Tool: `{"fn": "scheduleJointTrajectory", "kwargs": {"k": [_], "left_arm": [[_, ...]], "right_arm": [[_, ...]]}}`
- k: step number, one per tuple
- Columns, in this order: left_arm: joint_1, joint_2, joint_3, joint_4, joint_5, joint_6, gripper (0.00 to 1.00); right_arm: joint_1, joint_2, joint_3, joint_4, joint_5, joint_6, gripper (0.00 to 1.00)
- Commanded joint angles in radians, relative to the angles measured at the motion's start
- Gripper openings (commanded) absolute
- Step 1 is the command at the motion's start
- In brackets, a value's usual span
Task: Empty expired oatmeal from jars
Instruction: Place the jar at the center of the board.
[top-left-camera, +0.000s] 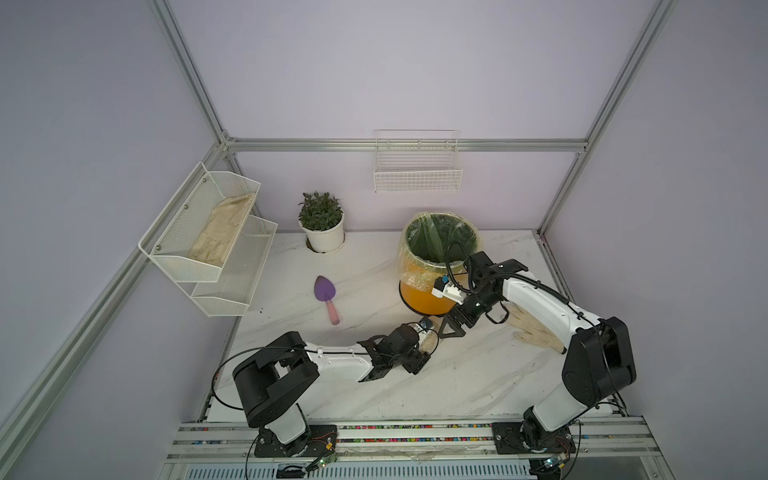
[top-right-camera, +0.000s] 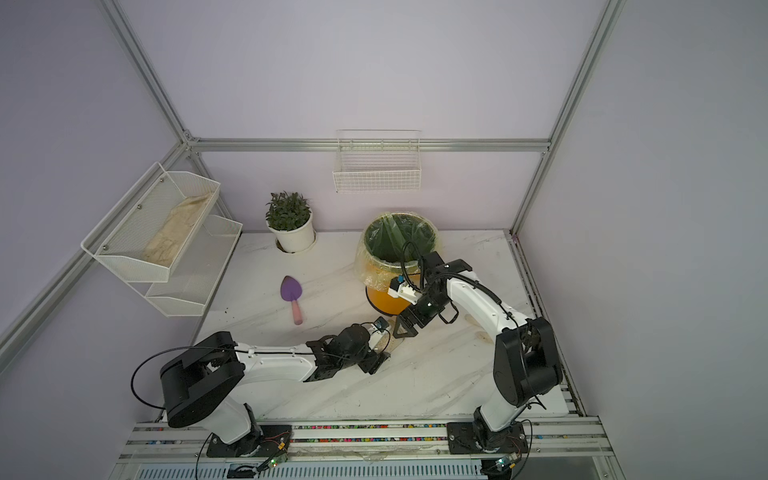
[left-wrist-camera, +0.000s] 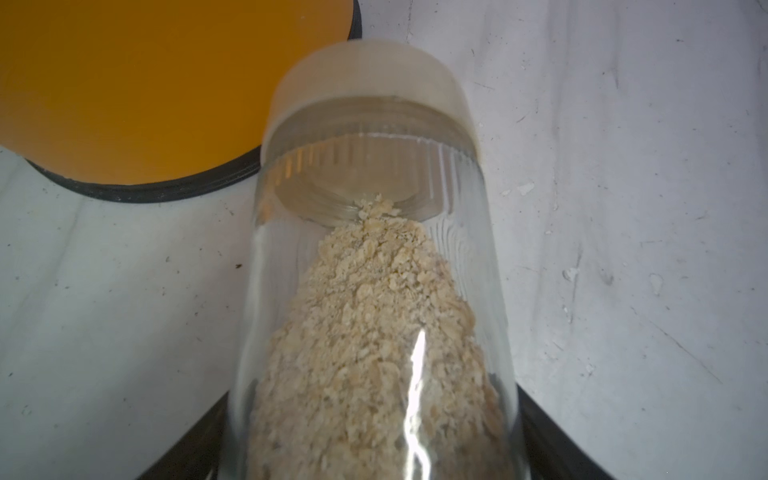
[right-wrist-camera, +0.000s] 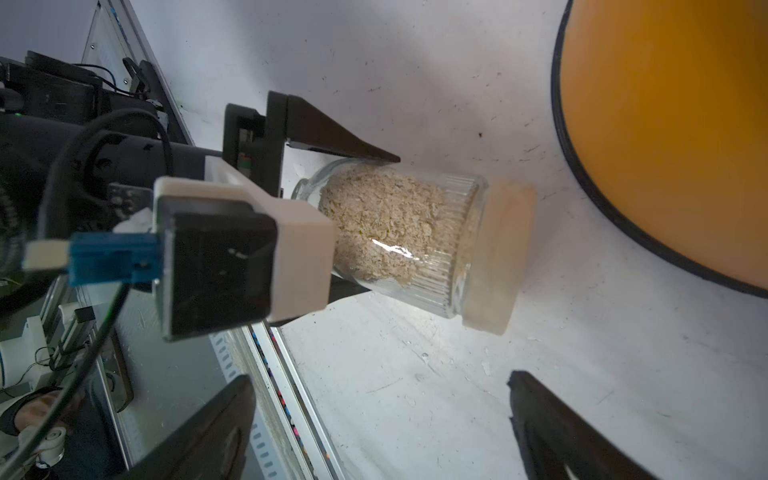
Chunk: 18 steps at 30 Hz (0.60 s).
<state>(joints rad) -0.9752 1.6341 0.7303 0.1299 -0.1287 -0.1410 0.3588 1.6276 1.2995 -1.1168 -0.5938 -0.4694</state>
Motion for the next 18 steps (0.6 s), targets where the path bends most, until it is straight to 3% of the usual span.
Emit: {"fn": "scheduleJointTrajectory", "kwargs": {"k": [1,7,18], "left_arm": [[0.006,0.038,0.042,-0.113,0.034,0.010,0.16],[0.007,0.077,0.108,-0.213,0.033,0.020,0.29],[0.014,0.142,0.167,-0.296,0.041,0.020,0.38]], "right_arm": [[-0.024,-0.013,-0.028,-0.011,0.029,0.010,0.97],[-0.042,-0.021,-0.031,-0.015,0.028,0.012,0.97],[-0.078,-0.047,-0.046,-0.021,0.045,0.011,0.97]]}}
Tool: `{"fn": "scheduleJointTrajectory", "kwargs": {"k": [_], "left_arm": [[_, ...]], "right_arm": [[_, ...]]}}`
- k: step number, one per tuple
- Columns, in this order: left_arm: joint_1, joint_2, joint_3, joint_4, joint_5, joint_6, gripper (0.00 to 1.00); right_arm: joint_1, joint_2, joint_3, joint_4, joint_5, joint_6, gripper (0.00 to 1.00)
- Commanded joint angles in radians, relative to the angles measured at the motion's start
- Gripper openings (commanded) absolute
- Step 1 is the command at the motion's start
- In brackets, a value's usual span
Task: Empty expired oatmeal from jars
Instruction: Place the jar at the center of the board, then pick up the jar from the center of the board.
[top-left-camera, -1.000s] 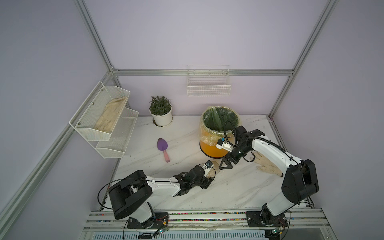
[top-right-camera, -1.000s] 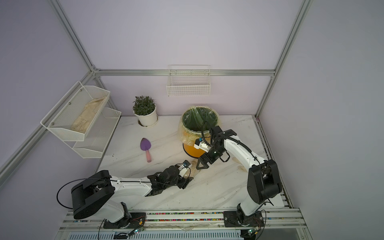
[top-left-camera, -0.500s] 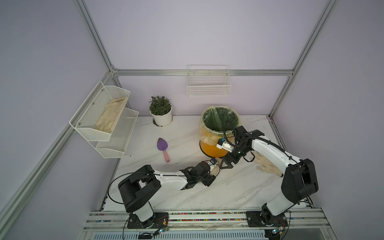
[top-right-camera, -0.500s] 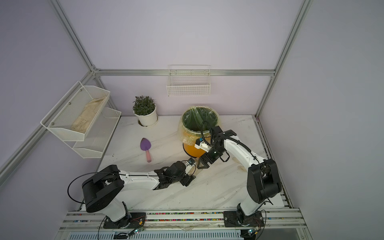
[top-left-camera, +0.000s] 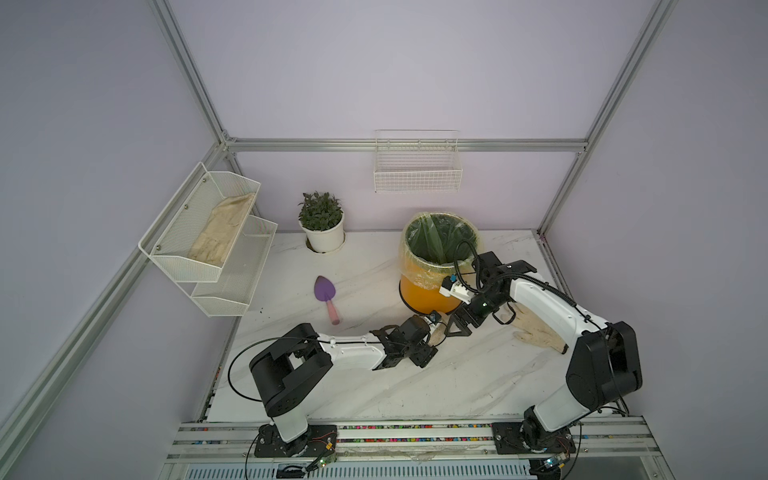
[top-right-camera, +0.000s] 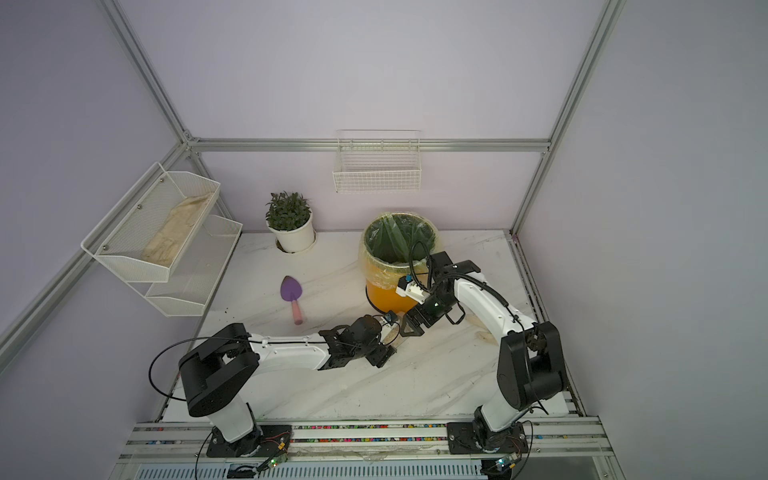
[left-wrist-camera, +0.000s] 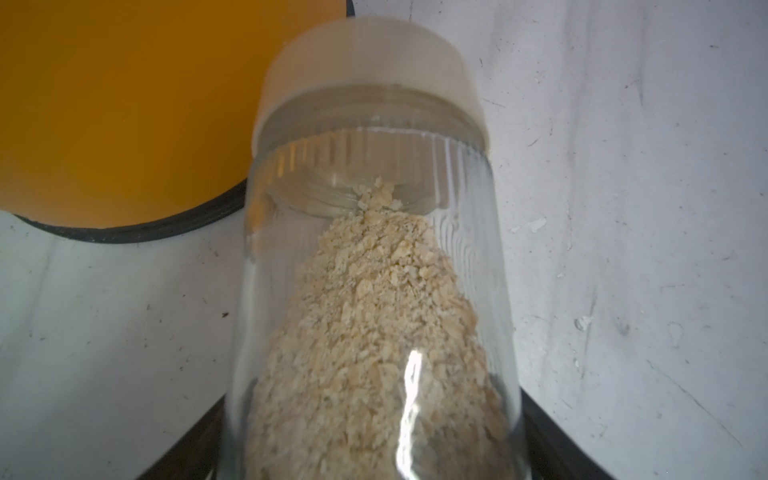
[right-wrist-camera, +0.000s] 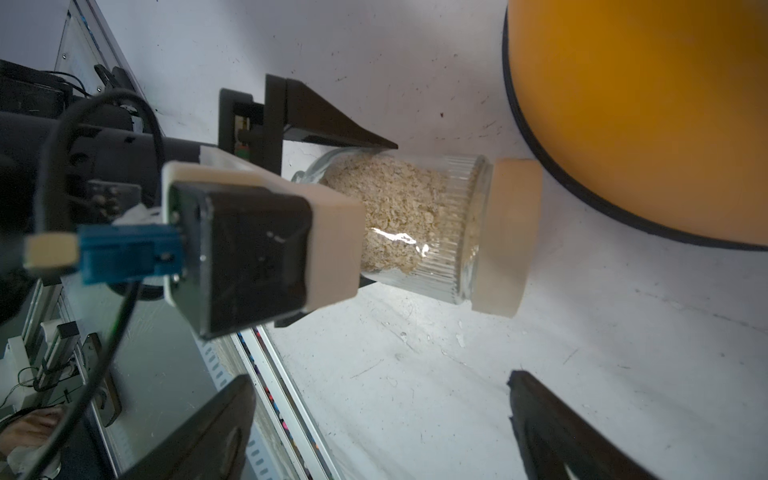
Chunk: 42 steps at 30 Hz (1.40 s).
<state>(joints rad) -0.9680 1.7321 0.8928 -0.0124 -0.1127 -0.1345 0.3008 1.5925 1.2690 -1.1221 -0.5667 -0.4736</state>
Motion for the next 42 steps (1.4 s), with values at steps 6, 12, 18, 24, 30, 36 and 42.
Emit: {"fn": "scheduleJointTrajectory", "kwargs": {"k": [6,12,18,24,30,36,42], "left_arm": [[0.007,0.097,0.066,-0.227,0.033,0.024,0.49],[0.012,0.116,0.092,-0.237,0.038,0.019,0.51],[0.013,0.143,0.135,-0.292,0.042,0.017,0.67],[0.013,0.166,0.161,-0.316,0.035,0.014,0.75],[0.013,0.190,0.192,-0.379,0.019,0.018,0.73],[0.014,0.196,0.220,-0.416,0.014,0.016,0.69],[0.015,0.188,0.215,-0.356,-0.019,0.005,0.17]], "right_arm": [[-0.025,-0.010,-0.016,-0.016,0.013,0.016,0.97],[-0.025,-0.012,-0.020,-0.015,0.011,0.016,0.97],[-0.026,-0.021,-0.020,-0.016,0.018,0.019,0.97],[-0.029,-0.025,-0.025,-0.016,0.018,0.019,0.97],[-0.029,-0.029,-0.028,-0.017,0.019,0.021,0.97],[-0.030,-0.031,-0.032,-0.017,0.018,0.023,0.97],[-0.032,-0.055,-0.034,-0.010,0.019,0.010,0.97]]}}
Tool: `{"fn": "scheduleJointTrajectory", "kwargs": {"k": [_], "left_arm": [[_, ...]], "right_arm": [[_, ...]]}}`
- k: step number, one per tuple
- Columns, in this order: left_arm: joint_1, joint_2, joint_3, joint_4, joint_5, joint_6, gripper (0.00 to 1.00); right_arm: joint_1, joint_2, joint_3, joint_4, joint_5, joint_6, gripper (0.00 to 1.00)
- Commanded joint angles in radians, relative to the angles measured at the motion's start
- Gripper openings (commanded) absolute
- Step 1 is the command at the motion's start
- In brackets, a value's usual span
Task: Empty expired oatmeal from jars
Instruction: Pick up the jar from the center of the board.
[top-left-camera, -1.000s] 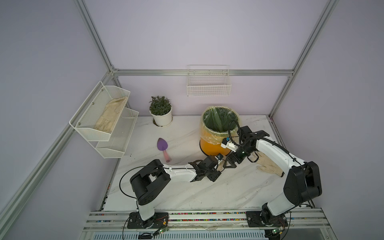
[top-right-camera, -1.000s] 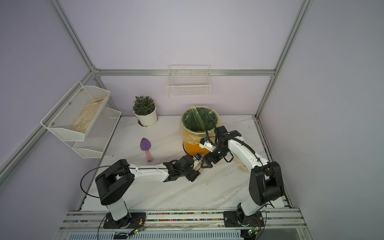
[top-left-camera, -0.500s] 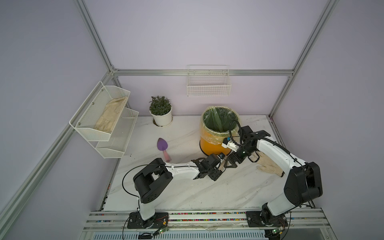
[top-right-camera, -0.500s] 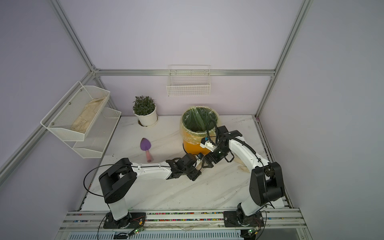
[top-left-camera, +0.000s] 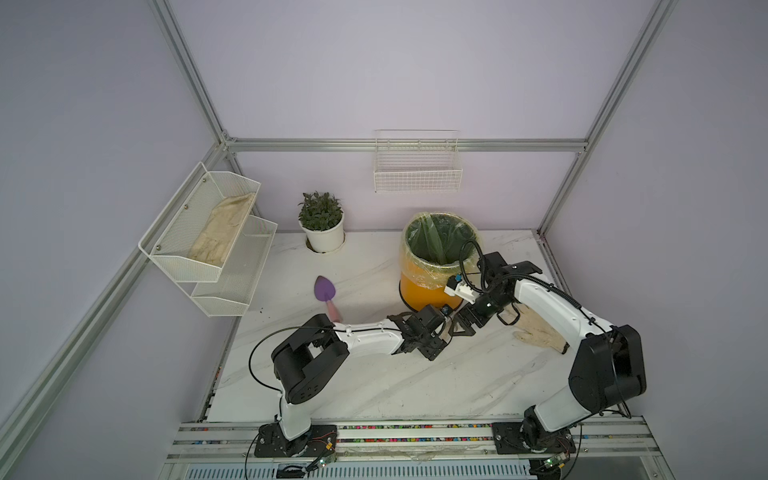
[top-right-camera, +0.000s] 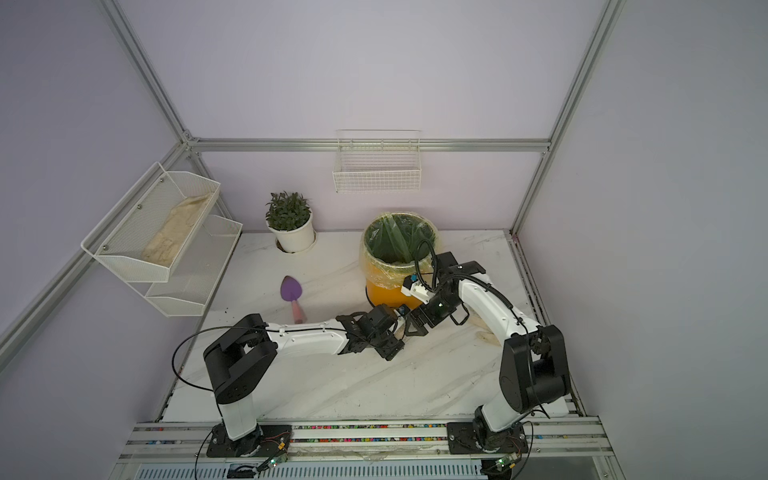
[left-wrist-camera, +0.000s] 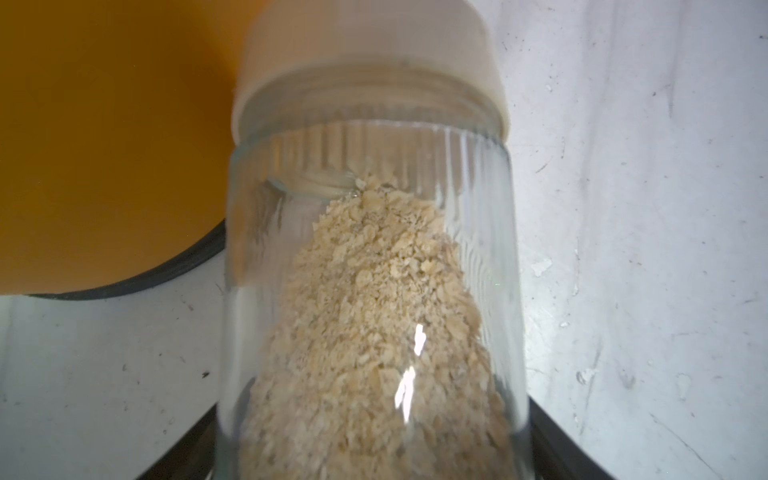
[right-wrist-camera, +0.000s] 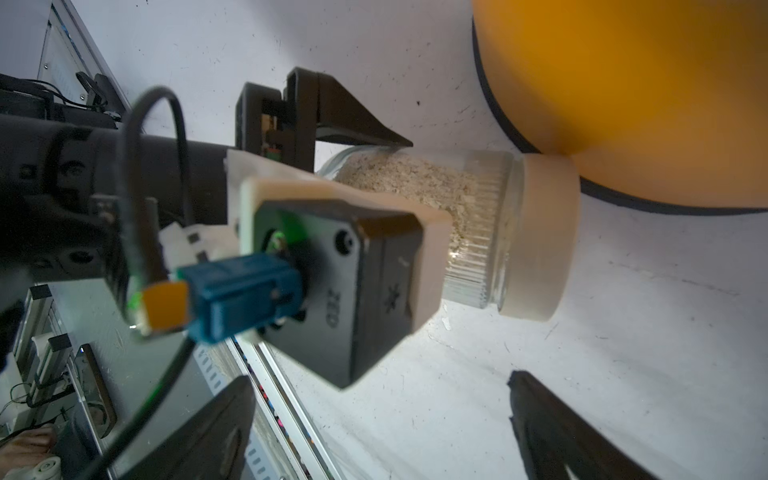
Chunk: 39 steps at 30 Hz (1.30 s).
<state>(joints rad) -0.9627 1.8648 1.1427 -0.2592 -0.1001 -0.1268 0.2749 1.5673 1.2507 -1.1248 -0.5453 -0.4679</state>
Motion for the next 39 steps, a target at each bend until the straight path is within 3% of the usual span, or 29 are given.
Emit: {"fn": "scheduleJointTrajectory", "kwargs": {"k": [1,8,13,19,30,39], "left_arm": [[0.010,0.042,-0.050,-0.082,-0.035,-0.007,0.11],[0.012,-0.111,-0.206,0.123,-0.032,-0.040,0.00],[-0.002,-0.276,-0.418,0.378,0.003,-0.011,0.00],[-0.015,-0.421,-0.569,0.615,-0.002,0.033,0.00],[-0.031,-0.598,-0.665,0.831,0.036,0.079,0.00],[-0.066,-0.608,-0.645,0.867,0.039,0.096,0.00]], "right_arm": [[-0.007,-0.035,-0.010,-0.012,-0.008,0.002,0.97],[-0.032,-0.062,0.031,-0.027,-0.078,-0.007,0.97],[-0.048,-0.045,0.065,-0.043,-0.116,-0.009,0.97],[-0.063,-0.005,0.084,-0.080,-0.242,-0.027,0.97],[-0.063,0.053,0.131,-0.183,-0.388,-0.124,0.97],[-0.063,0.043,0.151,-0.197,-0.447,-0.107,0.97]]}}
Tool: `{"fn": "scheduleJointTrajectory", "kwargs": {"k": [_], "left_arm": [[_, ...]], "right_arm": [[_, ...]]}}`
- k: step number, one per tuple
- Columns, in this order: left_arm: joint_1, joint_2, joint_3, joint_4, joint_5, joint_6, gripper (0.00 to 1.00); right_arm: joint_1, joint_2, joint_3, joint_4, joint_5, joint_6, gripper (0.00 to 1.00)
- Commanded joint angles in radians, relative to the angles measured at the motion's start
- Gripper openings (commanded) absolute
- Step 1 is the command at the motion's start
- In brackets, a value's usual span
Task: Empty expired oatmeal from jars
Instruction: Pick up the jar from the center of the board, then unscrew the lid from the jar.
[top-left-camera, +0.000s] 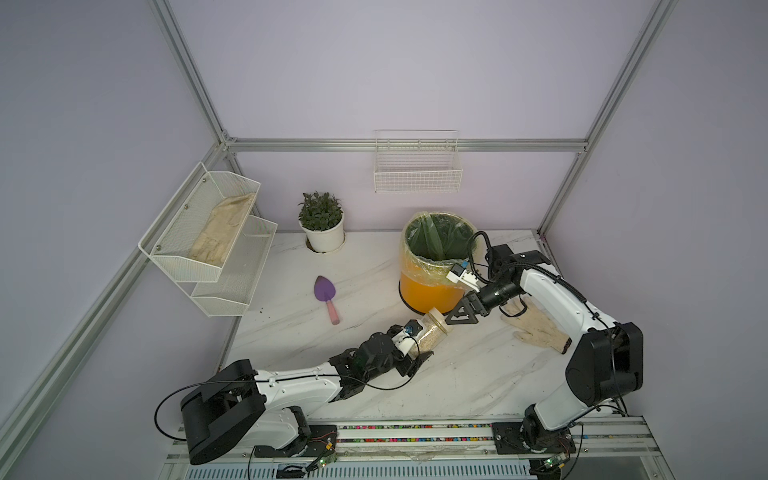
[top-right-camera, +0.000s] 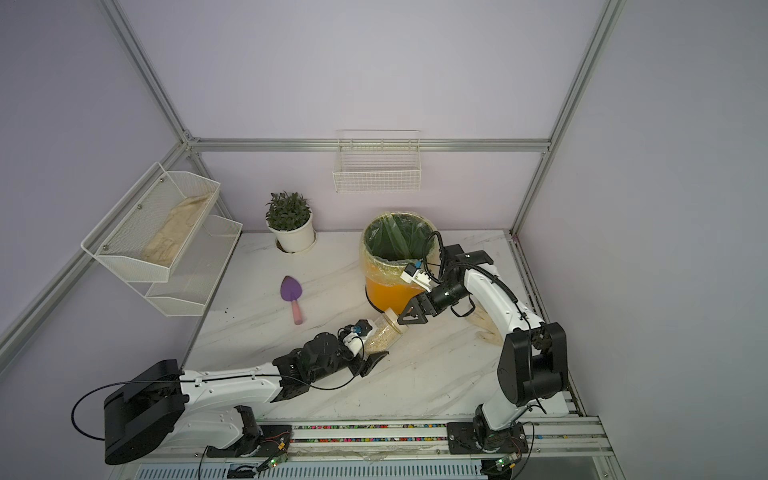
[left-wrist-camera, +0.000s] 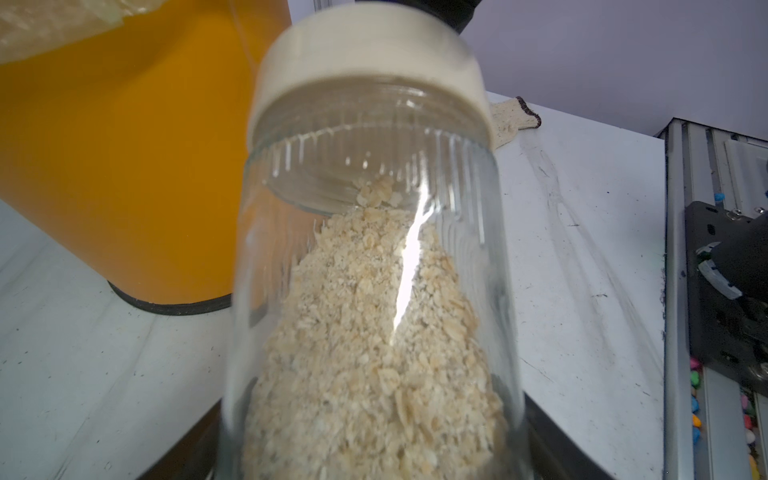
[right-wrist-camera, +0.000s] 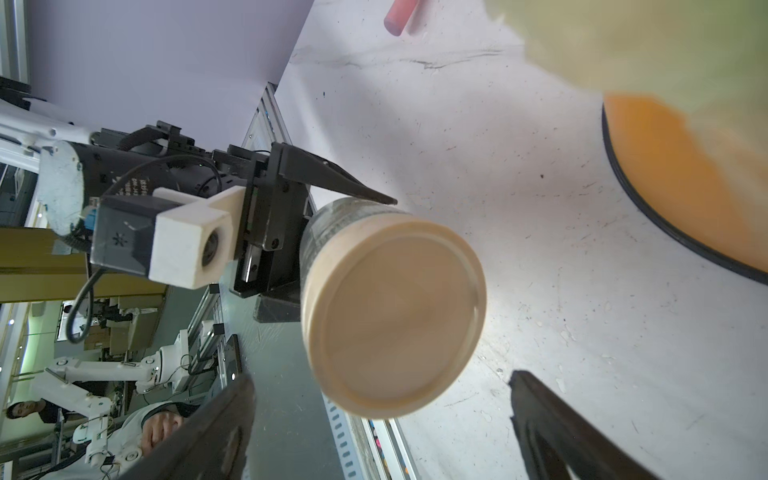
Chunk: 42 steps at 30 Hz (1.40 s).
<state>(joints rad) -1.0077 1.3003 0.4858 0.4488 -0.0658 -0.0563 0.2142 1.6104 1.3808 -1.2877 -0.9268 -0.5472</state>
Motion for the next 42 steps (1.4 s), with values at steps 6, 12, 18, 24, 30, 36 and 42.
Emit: {"fn": "scheduleJointTrajectory", "kwargs": {"k": [6,12,18,24,30,36,42], "left_arm": [[-0.049,-0.053,0.028,0.159,-0.021,0.044,0.00],[-0.057,-0.094,0.036,0.154,-0.053,0.062,0.00],[-0.058,-0.097,0.046,0.139,-0.056,0.073,0.00],[-0.058,-0.081,0.056,0.140,-0.053,0.072,0.00],[-0.058,-0.074,0.072,0.142,-0.049,0.075,0.00],[-0.063,-0.039,0.100,0.141,-0.029,0.069,0.00],[-0.071,-0.016,0.120,0.165,-0.025,0.071,0.00]], "right_arm": [[-0.002,0.018,0.028,-0.057,-0.080,-0.029,0.97],[-0.002,0.041,0.028,-0.123,-0.118,-0.097,0.97],[-0.002,0.051,0.021,-0.165,-0.128,-0.147,0.97],[-0.002,0.067,0.034,-0.219,-0.157,-0.195,0.97],[-0.002,0.067,0.029,-0.225,-0.170,-0.209,0.97],[-0.003,0.031,0.011,-0.170,-0.167,-0.157,0.97],[-0.002,-0.007,-0.011,-0.114,-0.141,-0.107,0.97]]}}
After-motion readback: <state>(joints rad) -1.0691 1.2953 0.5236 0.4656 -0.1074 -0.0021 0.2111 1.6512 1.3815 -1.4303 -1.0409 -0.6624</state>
